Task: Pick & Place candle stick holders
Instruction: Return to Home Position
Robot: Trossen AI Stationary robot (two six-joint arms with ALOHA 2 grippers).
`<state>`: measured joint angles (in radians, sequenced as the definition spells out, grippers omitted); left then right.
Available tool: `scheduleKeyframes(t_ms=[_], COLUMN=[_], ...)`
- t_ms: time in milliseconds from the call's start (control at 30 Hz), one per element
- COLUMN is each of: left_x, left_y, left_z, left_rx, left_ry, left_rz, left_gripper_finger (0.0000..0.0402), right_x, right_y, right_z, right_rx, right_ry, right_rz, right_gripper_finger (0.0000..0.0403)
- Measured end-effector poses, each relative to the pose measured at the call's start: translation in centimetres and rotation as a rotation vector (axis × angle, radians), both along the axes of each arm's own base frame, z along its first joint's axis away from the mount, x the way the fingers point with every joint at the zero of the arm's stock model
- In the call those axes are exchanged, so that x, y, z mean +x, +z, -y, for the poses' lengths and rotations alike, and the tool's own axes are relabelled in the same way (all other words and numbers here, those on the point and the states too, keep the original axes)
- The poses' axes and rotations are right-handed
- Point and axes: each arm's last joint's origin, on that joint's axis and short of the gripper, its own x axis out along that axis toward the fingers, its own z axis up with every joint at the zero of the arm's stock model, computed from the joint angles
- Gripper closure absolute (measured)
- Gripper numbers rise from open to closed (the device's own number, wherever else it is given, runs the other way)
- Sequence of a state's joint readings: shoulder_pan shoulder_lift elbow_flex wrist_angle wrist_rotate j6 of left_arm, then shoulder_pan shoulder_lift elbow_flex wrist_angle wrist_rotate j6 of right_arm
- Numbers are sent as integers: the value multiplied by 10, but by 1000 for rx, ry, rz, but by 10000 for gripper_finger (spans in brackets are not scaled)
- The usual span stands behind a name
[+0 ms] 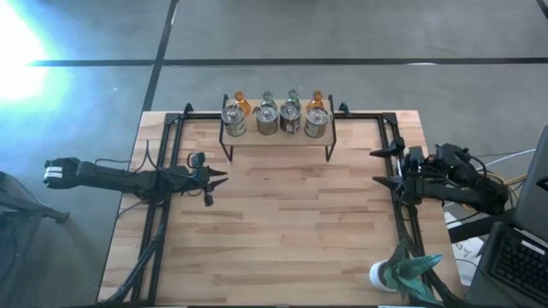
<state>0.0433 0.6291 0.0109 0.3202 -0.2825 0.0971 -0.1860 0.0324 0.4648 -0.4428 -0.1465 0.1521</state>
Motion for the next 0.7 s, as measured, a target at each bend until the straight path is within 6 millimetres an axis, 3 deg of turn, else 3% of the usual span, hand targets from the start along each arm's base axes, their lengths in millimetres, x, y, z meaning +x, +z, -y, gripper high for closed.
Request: scheduleKeyframes(t_ms=[167, 367, 567, 700], left_x=[0, 0, 0, 0], left_y=[0, 0, 0, 0], left_z=[0, 0, 0, 0], left_rx=[0, 0, 0, 0], left_ry=[0, 0, 0, 0], left_rz=[0, 0, 0, 0], left_gripper_finger=[310, 310, 310, 310], right_x=[0, 20, 35, 40], right_y=[-8, -39, -60, -73], right_z=[1, 5, 8, 9], right_rx=[11, 52, -226, -260], right_ry=[-34, -50, -76, -63], right_rz=[6, 9, 89, 81], right_gripper_finger=[66, 163, 225, 246])
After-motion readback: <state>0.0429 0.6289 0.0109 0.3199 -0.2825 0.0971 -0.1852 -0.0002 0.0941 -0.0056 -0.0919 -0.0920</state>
